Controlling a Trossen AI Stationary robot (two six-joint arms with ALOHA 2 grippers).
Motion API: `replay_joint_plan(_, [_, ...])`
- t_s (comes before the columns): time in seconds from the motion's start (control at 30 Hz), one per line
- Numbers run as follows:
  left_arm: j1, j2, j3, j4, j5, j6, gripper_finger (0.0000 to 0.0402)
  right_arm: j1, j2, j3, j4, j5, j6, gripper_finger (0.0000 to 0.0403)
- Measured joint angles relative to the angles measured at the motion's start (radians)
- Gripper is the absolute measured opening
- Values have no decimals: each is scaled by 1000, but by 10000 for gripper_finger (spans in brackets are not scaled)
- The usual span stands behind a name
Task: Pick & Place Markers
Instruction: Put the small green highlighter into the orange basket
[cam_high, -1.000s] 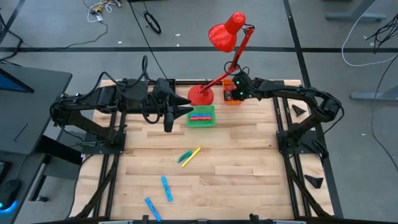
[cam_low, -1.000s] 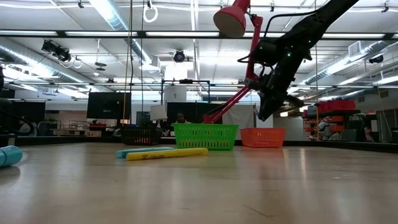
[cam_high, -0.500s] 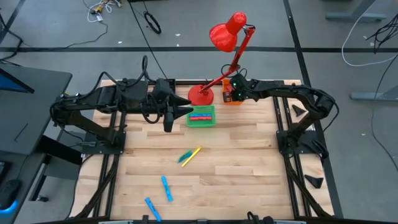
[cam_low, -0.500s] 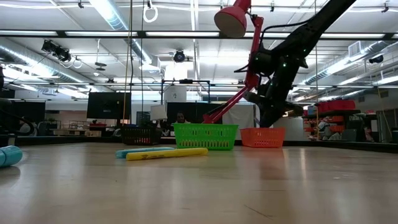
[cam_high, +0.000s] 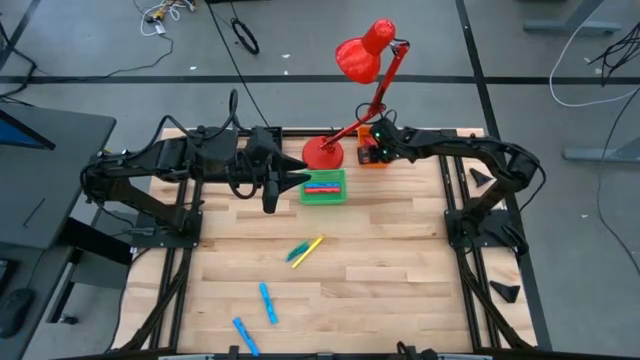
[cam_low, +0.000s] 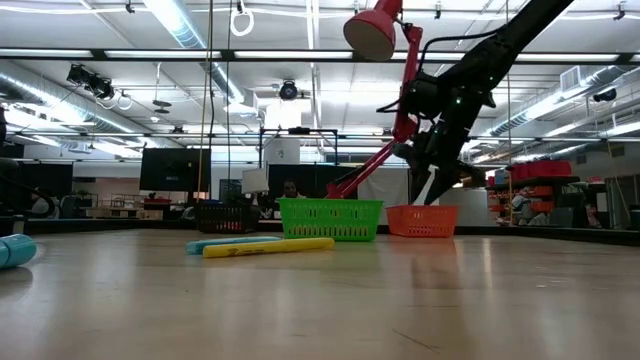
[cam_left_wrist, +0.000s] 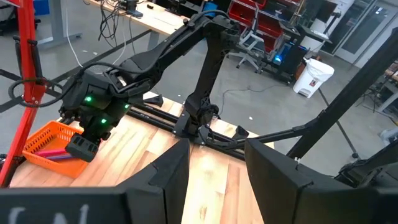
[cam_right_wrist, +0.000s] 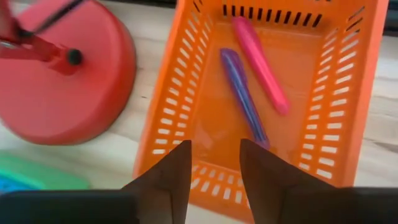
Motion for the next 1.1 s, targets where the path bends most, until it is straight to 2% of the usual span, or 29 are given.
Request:
replay_joint_plan(0.27, [0,0,0,0,0,5,163,54,-132,0,3,6,-16,128])
replay_joint_plan(0.57, [0,0,0,6,0,20,163,173,-304,0,3,6,-99,128])
replay_joint_plan(0.87, [0,0,0,6,0,21,163,346,-430,0,52,5,-147,128])
replay_joint_plan(1.1, [0,0,0,7,0,19,163,505,-490,0,195,-4,-159,128])
